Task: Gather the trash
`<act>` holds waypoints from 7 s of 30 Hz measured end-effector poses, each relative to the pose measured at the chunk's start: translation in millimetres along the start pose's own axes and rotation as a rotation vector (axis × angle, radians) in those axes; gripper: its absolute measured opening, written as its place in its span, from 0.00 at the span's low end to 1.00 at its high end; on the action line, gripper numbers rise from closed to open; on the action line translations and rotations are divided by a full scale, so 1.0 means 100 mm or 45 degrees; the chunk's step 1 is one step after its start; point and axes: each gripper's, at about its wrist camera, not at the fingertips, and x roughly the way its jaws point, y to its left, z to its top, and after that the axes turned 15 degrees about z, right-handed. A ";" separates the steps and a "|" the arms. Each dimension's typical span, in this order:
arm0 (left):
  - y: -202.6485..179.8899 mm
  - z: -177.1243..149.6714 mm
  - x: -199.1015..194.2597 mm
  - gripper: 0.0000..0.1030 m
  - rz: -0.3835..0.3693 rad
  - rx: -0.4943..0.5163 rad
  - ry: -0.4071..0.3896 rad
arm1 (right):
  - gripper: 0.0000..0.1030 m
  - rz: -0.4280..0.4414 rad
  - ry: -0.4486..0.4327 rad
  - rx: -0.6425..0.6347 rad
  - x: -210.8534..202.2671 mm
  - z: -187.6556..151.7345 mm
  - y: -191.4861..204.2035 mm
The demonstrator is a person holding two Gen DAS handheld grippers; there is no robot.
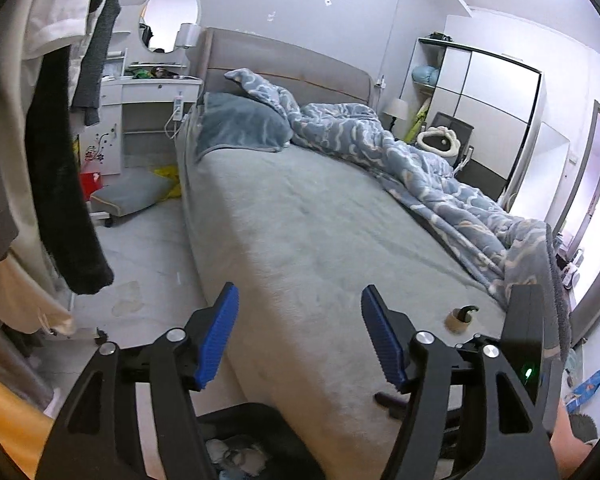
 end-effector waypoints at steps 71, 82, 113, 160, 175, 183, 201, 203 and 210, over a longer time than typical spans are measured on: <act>-3.17 -0.96 1.76 0.64 -0.406 0.560 0.352 | 0.19 0.208 -0.249 0.614 -0.79 -0.67 -2.56; -3.28 -0.98 1.86 0.52 -0.410 0.538 0.373 | 0.19 0.275 -0.277 0.654 -0.78 -0.72 -2.63; -2.33 -0.69 1.48 0.51 -0.313 0.444 0.365 | 0.19 0.261 -0.436 0.650 -0.98 -0.31 -2.28; 0.47 -1.73 1.11 0.53 0.264 -0.015 0.899 | 0.19 0.406 -0.137 0.383 0.10 -0.22 0.23; 1.17 -1.81 0.88 0.69 0.337 -0.103 0.888 | 0.19 0.422 0.056 0.297 0.76 -0.15 0.58; 1.42 -1.76 0.68 0.69 0.361 -0.103 0.796 | 0.19 0.379 0.224 0.277 1.23 -0.26 0.68; 1.13 -1.42 -0.13 0.64 0.280 -0.080 0.455 | 0.65 0.343 0.365 0.246 1.63 -0.51 0.92; 1.06 -1.40 -0.25 0.66 0.270 -0.060 0.417 | 0.68 0.347 0.348 0.214 1.55 -0.50 0.95; 0.99 -1.25 -0.67 0.78 0.221 -0.058 0.297 | 0.69 0.346 0.147 0.161 0.92 -0.37 1.03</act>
